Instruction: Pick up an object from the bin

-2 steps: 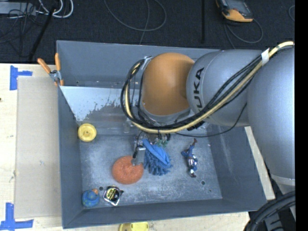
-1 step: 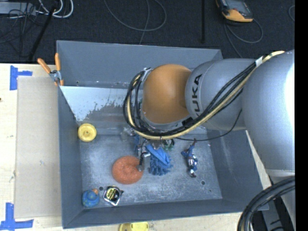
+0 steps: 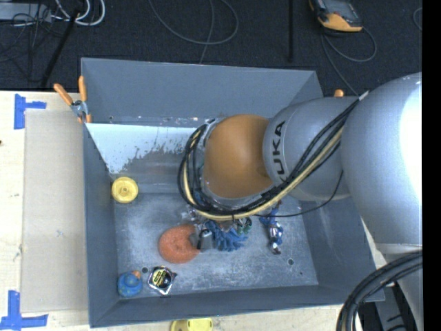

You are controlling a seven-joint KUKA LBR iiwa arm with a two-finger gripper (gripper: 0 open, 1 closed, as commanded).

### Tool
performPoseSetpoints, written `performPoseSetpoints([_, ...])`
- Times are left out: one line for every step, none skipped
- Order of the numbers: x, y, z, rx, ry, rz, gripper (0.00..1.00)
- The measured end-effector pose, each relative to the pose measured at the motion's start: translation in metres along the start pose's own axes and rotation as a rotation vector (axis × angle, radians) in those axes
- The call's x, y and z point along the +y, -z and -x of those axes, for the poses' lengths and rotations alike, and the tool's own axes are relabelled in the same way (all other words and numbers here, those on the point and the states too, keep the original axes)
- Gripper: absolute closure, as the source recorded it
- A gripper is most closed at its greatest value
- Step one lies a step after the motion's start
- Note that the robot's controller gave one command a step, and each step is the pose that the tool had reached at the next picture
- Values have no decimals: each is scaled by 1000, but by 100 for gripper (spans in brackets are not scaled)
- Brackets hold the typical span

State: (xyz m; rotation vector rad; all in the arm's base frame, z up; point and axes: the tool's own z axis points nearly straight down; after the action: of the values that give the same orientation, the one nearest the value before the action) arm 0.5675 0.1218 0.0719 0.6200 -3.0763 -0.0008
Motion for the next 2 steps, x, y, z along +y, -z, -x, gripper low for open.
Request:
performPoseSetpoints([0,0,0,0,-1,0,100])
performPoseSetpoints([-17,78,-3,-5,33,0,100])
